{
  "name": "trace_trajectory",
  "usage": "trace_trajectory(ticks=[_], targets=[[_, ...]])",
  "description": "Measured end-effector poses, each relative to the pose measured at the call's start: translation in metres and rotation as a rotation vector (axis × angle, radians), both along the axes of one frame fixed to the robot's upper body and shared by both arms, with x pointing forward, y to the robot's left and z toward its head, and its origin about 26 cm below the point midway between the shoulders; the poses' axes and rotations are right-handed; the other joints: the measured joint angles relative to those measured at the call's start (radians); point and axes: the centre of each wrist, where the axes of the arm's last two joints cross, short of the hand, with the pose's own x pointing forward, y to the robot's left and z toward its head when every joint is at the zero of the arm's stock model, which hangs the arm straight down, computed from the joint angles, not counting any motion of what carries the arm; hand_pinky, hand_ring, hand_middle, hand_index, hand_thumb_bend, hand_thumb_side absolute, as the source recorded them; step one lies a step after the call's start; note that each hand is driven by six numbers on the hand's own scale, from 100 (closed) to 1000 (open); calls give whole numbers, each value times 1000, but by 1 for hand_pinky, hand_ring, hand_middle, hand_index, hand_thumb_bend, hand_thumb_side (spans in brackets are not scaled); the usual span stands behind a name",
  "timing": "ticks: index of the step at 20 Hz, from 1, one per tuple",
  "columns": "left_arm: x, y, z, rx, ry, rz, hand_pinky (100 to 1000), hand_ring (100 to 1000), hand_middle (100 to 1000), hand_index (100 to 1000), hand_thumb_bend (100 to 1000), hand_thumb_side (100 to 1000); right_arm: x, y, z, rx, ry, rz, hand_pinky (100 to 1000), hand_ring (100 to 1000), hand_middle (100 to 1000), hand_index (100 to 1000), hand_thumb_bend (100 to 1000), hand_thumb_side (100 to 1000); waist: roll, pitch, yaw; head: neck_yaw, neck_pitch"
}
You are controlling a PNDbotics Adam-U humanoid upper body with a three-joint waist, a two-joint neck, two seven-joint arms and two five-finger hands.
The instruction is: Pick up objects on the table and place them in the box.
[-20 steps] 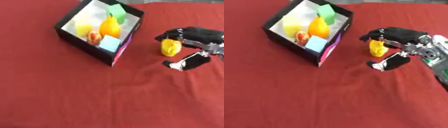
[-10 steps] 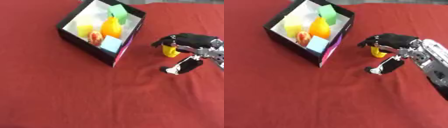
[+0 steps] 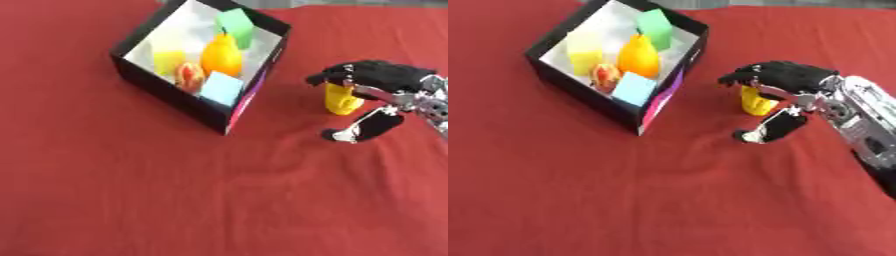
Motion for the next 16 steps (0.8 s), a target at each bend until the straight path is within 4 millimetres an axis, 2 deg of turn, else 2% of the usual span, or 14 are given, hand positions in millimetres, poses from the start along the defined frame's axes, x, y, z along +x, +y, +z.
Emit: trace_trajectory(ticks=[8, 16], targets=[[1, 0, -2, -4, 7, 1, 761, 694, 651, 740, 303, 482, 6, -10, -3, -7, 1, -48, 855, 880, 797, 960, 452, 400, 4, 3, -1, 0, -5], [1, -1, -4, -11, 12, -9, 760, 694, 650, 740, 301, 484, 13, -20, -4, 4, -7, -99, 829, 840, 747, 923, 447, 299, 6, 9, 0, -2, -13]])
